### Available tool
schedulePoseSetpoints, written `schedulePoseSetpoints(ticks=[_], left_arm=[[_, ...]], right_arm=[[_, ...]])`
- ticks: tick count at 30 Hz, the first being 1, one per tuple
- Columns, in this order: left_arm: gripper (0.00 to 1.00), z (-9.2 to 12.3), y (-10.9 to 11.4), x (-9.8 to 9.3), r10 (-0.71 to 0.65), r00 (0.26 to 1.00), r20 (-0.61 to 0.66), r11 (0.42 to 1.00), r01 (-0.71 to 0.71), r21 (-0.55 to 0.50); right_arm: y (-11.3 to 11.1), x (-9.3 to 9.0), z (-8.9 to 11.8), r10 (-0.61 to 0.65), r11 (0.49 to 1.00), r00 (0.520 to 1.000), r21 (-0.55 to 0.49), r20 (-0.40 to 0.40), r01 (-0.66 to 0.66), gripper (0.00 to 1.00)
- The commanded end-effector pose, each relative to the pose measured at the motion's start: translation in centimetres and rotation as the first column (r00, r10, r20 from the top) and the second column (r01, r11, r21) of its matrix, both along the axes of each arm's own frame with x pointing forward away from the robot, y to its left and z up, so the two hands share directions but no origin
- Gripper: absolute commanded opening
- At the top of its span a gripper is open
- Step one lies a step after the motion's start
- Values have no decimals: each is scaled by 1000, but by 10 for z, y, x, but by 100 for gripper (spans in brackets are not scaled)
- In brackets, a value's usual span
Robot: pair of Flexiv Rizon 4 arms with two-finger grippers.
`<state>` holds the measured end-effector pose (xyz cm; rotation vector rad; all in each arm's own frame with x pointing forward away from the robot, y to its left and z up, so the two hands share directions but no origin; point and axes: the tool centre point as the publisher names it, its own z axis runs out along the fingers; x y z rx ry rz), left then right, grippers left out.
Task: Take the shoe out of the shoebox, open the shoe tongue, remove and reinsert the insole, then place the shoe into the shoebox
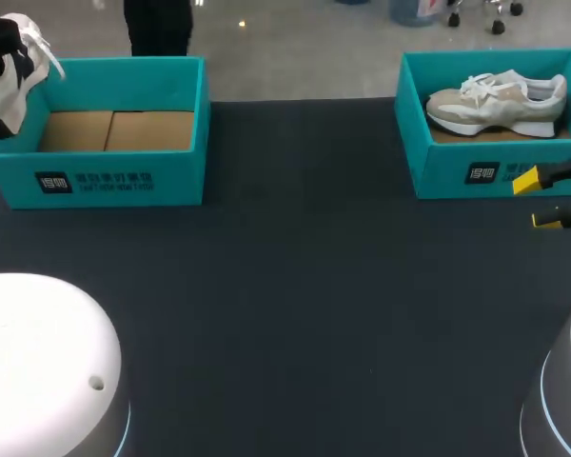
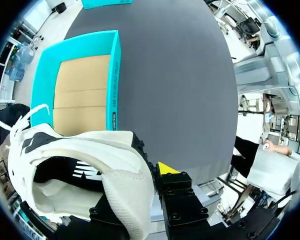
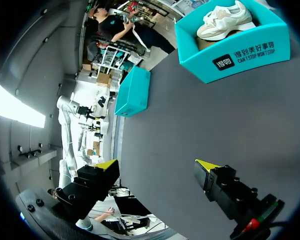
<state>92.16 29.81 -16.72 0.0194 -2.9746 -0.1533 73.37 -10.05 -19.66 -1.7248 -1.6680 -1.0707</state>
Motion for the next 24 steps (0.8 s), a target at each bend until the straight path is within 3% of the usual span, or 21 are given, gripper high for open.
schedulePoseSetpoints(ticks=[1, 6, 22, 24], left_arm=[[0, -9, 5, 21, -23, 1000, 6, 1000, 23, 9], [0, -18, 11, 38, -25, 999, 36, 1000, 26, -17], [0, -18, 11, 38, -25, 999, 36, 1000, 26, -17], [0, -18, 13, 39, -224, 972, 69, 974, 223, 24]], right_arm=[[0, -1, 1, -2, 1000, 1000, -4, -1, 2, 100], [0, -1, 1, -2, 1000, 1000, -4, -1, 2, 100], [0, -1, 1, -2, 1000, 1000, -4, -1, 2, 100], [0, -1, 1, -2, 1000, 1000, -4, -1, 2, 100]])
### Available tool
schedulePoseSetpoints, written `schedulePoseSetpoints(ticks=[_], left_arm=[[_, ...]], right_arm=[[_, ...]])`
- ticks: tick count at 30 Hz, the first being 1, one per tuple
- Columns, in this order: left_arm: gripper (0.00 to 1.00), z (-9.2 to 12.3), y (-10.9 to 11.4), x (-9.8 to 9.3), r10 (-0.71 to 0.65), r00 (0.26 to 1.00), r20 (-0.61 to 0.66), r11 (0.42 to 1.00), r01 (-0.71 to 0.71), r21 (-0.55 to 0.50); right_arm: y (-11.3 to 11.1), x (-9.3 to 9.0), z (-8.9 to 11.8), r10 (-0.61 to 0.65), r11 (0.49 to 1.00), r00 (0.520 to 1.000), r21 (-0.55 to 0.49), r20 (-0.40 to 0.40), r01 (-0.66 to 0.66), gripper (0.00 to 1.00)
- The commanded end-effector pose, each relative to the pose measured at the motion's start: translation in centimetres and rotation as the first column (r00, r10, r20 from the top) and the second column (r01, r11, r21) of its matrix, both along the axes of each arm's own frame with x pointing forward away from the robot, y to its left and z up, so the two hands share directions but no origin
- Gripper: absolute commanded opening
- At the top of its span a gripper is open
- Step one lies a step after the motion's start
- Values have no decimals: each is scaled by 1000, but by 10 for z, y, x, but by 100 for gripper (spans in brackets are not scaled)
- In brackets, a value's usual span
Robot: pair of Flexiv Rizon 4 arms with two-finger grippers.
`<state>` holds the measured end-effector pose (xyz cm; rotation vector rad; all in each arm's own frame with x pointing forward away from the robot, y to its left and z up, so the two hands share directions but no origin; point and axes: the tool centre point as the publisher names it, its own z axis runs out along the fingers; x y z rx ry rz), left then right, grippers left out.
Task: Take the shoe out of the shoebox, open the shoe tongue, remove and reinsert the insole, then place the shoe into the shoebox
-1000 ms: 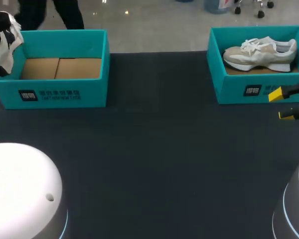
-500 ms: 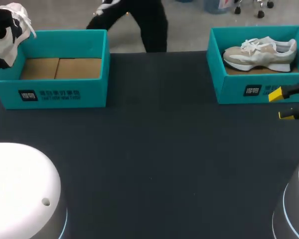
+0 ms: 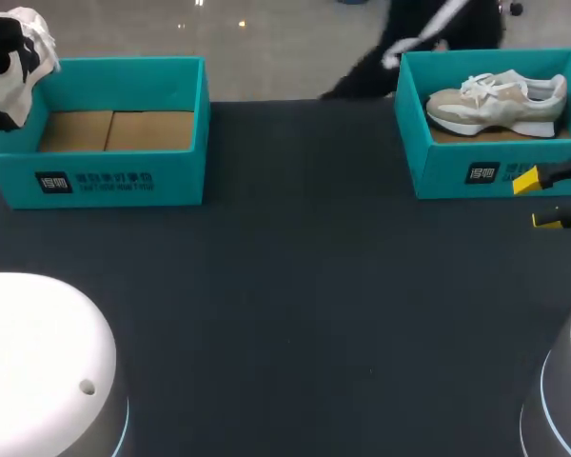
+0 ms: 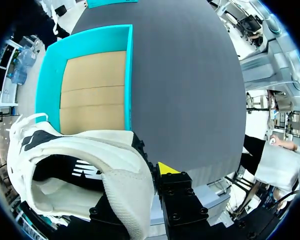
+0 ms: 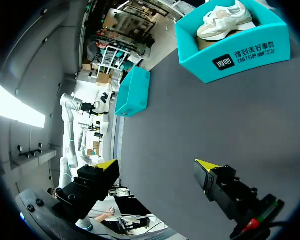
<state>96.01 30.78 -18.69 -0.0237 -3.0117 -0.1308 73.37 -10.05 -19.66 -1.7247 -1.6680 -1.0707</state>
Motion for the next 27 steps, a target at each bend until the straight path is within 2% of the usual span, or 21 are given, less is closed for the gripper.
schedulePoseSetpoints(ticks=[1, 2, 4, 5, 6, 7, 8, 10, 11, 27], left_arm=[[0, 0, 2, 2, -345, 938, -21, 933, 345, 100], [0, -2, 6, 3, -364, 931, 39, 927, 358, 108], [0, -5, 11, 9, -570, 820, -51, 810, 571, 136], [0, -5, 14, 12, -606, 793, -65, 776, 607, 175], [0, -4, 15, 14, -703, 703, -104, 686, 710, 160], [0, -3, 16, 12, -795, 598, -103, 573, 796, 195], [0, -1, 18, 12, -851, 505, -143, 479, 859, 178], [0, 7, 21, 11, -942, 316, -115, 293, 939, 179], [0, 11, 22, 16, -950, 282, -134, 259, 951, 169], [0, 11, 22, 16, -950, 282, -134, 259, 951, 169]], right_arm=[[0, -1, 1, -2, 1000, 1000, -4, -1, 2, 100], [0, -1, 1, -2, 1000, 1000, -4, -1, 2, 100], [0, -1, 1, -2, 1000, 1000, -4, -1, 2, 100], [0, -1, 1, -2, 1000, 1000, -4, -1, 2, 100], [0, -1, 1, -2, 1000, 1000, -4, -1, 2, 100], [0, -1, 1, -2, 1000, 1000, -4, -1, 2, 100], [0, -1, 1, -2, 1000, 1000, -4, -1, 2, 100], [0, -1, 1, -2, 1000, 1000, -4, -1, 2, 100], [0, -1, 1, -2, 1000, 1000, -4, -1, 2, 100], [0, -1, 1, -2, 1000, 1000, -4, -1, 2, 100]])
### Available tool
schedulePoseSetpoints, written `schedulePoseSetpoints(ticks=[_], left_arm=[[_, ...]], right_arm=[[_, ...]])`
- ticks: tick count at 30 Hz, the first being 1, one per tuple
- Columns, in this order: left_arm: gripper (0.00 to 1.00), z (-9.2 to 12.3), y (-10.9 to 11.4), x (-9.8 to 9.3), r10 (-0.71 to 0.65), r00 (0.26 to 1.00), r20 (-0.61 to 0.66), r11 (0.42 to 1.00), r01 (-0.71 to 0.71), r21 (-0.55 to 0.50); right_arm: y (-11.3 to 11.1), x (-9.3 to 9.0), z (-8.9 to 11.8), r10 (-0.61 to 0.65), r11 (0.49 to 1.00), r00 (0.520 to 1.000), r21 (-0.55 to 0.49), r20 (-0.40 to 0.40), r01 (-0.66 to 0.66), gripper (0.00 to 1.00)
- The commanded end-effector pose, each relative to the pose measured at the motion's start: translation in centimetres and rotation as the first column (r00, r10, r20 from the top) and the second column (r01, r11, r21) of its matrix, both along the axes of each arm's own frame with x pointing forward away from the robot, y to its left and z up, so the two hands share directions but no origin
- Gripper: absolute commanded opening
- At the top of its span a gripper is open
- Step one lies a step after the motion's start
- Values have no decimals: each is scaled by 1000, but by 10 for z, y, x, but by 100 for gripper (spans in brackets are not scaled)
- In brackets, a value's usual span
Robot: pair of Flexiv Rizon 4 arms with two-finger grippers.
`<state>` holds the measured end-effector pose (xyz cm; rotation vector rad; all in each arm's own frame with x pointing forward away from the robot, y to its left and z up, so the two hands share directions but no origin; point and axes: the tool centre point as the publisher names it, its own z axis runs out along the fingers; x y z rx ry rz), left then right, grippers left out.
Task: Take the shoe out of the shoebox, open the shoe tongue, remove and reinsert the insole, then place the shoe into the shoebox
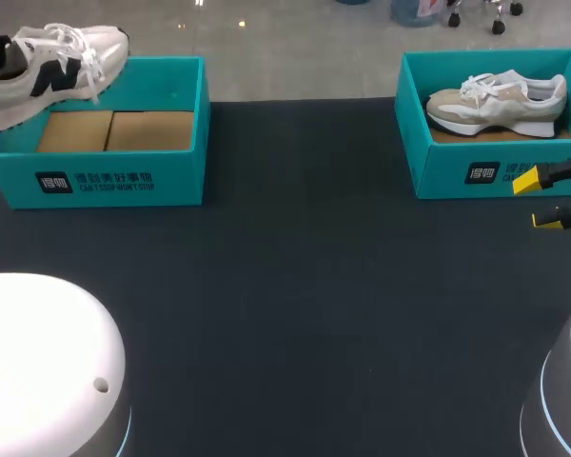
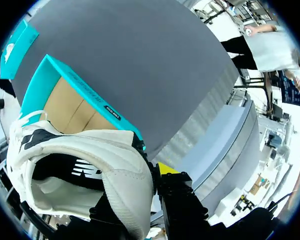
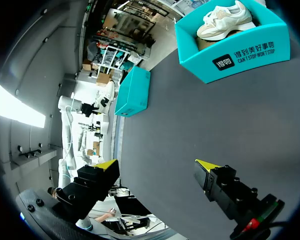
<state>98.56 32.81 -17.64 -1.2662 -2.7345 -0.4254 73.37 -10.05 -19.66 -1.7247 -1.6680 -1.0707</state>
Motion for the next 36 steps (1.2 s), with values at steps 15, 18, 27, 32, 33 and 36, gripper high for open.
schedulePoseSetpoints(ticks=[15, 18, 27, 32, 33, 36], left_arm=[[0, -6, 2, 7, -439, 898, -30, 898, 440, 13], [0, -7, 3, 17, -442, 896, -30, 897, 442, -9], [0, -12, 12, 48, -512, 858, -45, 859, 513, -4], [0, -25, 13, 67, -533, 844, -53, 844, 535, 37], [0, -27, 12, 68, -543, 839, -45, 838, 544, 48], [0, -39, 8, 74, -548, 836, -23, 834, 548, 58]], right_arm=[[0, -1, 1, -2, 1000, 1000, -4, -1, 2, 100], [0, -1, 1, -2, 1000, 1000, -4, -1, 2, 100], [0, -1, 1, -2, 1000, 1000, -4, -1, 2, 100], [0, -1, 1, -2, 1000, 1000, -4, -1, 2, 100], [0, -1, 1, -2, 1000, 1000, -4, -1, 2, 100], [0, -1, 1, -2, 1000, 1000, -4, -1, 2, 100]])
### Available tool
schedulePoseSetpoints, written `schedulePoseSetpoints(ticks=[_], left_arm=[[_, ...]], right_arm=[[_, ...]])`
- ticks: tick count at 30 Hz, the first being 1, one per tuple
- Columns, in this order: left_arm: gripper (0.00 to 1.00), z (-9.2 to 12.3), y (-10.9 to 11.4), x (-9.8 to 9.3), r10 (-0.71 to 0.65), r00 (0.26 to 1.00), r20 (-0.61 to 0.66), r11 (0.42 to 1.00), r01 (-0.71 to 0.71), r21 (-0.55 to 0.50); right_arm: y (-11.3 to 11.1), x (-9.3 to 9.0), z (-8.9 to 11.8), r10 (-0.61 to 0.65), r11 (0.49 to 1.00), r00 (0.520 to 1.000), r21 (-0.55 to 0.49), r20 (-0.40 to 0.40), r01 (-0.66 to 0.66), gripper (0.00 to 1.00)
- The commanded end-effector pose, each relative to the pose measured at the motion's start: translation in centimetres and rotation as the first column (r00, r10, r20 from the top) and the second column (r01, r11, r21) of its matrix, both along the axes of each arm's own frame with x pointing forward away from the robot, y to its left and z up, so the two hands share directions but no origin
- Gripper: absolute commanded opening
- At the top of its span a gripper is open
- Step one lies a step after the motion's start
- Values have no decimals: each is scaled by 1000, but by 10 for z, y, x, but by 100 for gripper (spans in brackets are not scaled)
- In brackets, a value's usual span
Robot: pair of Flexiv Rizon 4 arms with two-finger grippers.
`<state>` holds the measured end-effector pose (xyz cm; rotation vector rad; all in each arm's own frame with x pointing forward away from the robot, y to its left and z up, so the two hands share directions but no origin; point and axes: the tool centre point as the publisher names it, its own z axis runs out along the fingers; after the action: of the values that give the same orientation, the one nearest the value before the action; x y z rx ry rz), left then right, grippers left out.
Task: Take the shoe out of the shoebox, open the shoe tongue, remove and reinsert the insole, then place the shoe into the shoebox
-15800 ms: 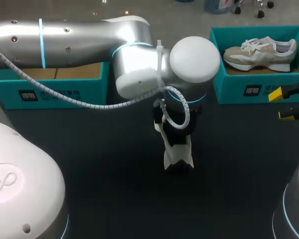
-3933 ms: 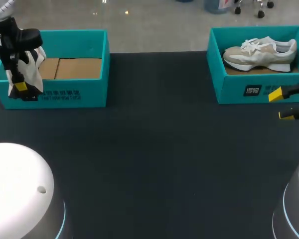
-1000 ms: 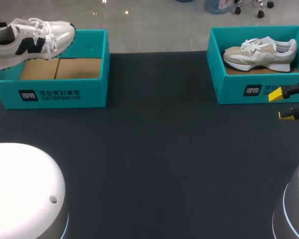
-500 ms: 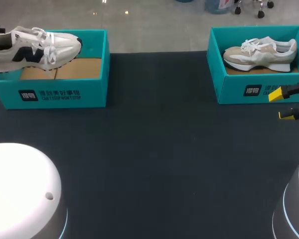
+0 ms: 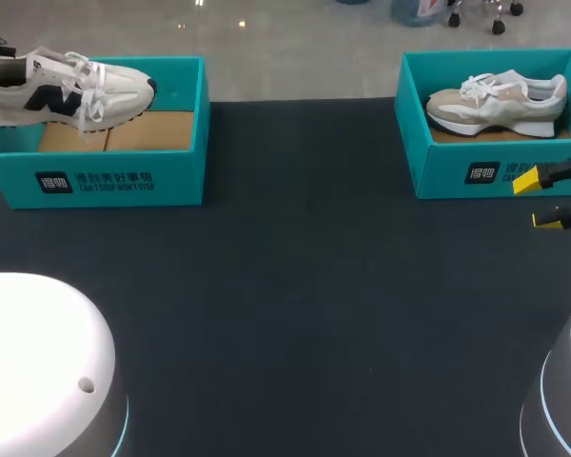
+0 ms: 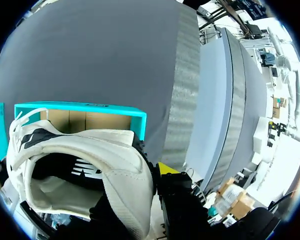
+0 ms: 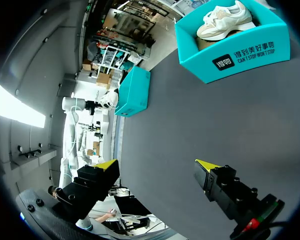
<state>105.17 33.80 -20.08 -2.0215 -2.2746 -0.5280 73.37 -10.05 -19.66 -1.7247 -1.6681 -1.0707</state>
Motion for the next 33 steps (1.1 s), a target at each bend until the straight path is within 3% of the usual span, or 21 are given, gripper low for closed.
schedulePoseSetpoints(ticks=[1, 7, 21, 33], left_arm=[[0, -20, -4, 10, -4, 1000, 10, 1000, 4, 2], [0, -45, -12, 21, -14, 1000, -21, 999, 13, -39], [0, -108, -19, 25, -80, 995, -67, 995, 76, -69], [0, -161, -26, 31, -55, 995, -84, 994, 47, -101]], right_arm=[[0, -1, 1, -2, 1000, 1000, -4, -1, 2, 100], [0, -1, 1, -2, 1000, 1000, -4, -1, 2, 100], [0, -1, 1, -2, 1000, 1000, -4, -1, 2, 100], [0, -1, 1, -2, 1000, 1000, -4, -1, 2, 100]])
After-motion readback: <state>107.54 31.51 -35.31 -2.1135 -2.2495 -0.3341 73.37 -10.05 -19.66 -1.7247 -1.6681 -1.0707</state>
